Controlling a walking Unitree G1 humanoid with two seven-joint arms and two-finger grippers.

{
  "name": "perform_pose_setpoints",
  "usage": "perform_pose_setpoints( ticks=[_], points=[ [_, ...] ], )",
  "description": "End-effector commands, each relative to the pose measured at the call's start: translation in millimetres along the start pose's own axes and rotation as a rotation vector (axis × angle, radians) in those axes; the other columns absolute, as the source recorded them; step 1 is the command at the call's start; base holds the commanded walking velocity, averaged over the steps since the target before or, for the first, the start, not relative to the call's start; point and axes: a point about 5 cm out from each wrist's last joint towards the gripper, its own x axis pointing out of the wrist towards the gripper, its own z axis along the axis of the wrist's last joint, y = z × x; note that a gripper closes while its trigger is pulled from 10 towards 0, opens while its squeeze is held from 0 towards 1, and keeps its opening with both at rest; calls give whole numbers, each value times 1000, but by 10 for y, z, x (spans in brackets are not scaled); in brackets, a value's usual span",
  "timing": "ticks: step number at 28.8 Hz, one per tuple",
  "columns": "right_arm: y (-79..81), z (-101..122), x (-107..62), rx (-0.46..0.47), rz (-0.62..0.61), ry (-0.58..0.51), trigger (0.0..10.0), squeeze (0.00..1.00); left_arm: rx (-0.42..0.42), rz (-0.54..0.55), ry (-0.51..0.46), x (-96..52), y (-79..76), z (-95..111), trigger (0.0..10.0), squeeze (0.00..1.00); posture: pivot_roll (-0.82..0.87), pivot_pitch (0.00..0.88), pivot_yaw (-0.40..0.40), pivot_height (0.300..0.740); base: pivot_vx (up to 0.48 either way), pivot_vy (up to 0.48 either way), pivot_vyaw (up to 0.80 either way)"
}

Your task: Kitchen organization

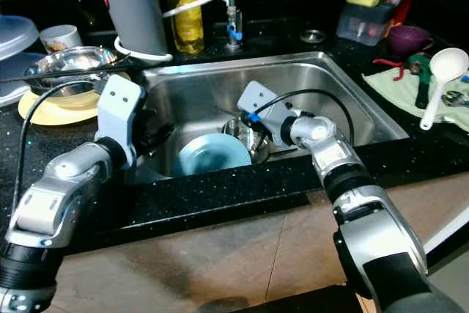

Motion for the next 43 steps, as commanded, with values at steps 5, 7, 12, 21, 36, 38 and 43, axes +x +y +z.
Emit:
perform_pose_setpoints(
  ticks=[5, 7, 12, 21, 36, 38, 43],
  points=[
    [19, 177, 103, -76, 62, -18, 10000, 0, -20, -252, 15, -128, -235, 31, 10000, 0, 43, 232, -13, 740, 0, 0, 0],
    [28, 195, 113, -86, 78, -22, 10000, 0, -10, -277, 19, -145, -263, 32, 10000, 0, 44, 231, -16, 740, 0, 0, 0],
    [82, 209, 143, -152, 138, -10, 10000, 0, -1, -354, 37, -203, -346, 30, 10000, 0, 46, 233, -20, 740, 0, 0, 0],
    [177, 112, 133, -152, 266, 35, 10000, 784, 15, -368, 66, -208, -334, 24, 10000, 0, 43, 227, -13, 740, 0, 0, 0],
    [-270, 343, -70, 134, -63, -247, 10000, 0, -75, -186, 14, -23, -243, 4, 10000, 0, -26, 151, 14, 740, 0, 0, 0],
    [-390, 352, -154, 288, -187, -362, 10000, 0, -120, -81, 26, 19, -179, -64, 10000, 0, -37, 143, 18, 740, 0, 0, 0],
    [-309, 322, -190, 711, -328, -701, 10000, 0, -181, 103, -18, 62, -32, -77, 10000, 0, -46, 136, 23, 740, 0, 0, 0]
  ],
)
